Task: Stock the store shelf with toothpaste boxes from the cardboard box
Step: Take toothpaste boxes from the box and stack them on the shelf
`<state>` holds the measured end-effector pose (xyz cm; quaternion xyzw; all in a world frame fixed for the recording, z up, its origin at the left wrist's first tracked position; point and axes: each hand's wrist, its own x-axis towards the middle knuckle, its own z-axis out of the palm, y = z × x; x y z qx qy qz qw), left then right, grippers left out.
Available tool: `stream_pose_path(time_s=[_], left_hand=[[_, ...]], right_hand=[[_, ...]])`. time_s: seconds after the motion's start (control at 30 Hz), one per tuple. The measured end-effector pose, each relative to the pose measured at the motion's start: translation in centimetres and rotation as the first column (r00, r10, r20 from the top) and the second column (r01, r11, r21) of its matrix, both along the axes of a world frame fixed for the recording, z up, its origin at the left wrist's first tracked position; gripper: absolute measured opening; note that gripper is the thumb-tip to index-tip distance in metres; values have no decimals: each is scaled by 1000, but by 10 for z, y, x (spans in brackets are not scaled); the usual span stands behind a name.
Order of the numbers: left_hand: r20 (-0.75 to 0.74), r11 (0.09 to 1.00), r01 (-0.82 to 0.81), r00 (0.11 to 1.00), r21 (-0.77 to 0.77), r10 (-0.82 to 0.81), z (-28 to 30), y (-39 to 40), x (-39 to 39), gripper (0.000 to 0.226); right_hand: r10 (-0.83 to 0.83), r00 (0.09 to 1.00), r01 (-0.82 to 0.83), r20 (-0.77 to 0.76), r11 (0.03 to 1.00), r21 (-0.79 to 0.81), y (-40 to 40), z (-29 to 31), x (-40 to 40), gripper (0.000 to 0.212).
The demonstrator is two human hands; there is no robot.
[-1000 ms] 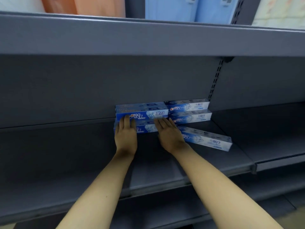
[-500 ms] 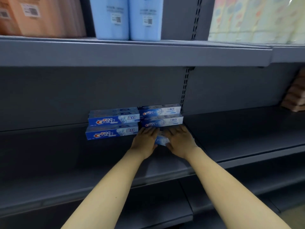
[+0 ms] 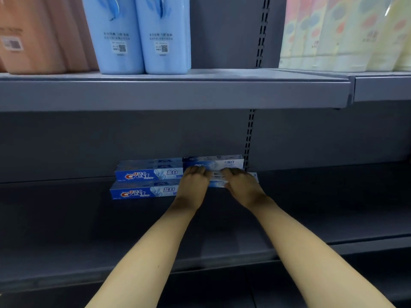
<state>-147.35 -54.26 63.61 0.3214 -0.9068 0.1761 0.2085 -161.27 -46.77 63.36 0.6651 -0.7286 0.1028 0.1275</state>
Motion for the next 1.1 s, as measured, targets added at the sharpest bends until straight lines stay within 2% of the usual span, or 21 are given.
stream_pose_path(time_s=[0.1,0.37,0.6,0.73,0.83,0.97,1.07,1.1], left_hand=[[-31,1000,-29,999,-3,29,0,-11,-8,47],[10,997,-62,998,44,62,-14,-29,-19,41],[-11,995,-91,996,36,92,-16,-43,-24,41],[-48,995,-86,995,52,89,-19,-53,-30,42],[-46,990,-122,991,73,125,-17,-59,-33,34],[59,980,-165,985,111,159,-18,-64,-36,37],[86,968,-214,975,129,204,-11,-59,-39,42],[103,967,-216,974,137,203,-9,-56,-39,45]], right_hand=[[15,1000,-15,-6,1000,-3,-14,4,-7,44],[32,999,-33,20,999,33,-40,-6,-18,50],[98,993,-95,68,994,-47,-59,-17,-26,54],[57,998,-56,20,998,-42,-75,-21,-30,65],[7,1000,-7,-14,999,-35,-83,-22,-29,67],[-63,997,60,-38,996,-64,-83,-22,-27,67],[-109,994,109,27,994,1,-77,-11,-17,58],[-113,994,113,-2,992,58,-75,-10,-15,57]])
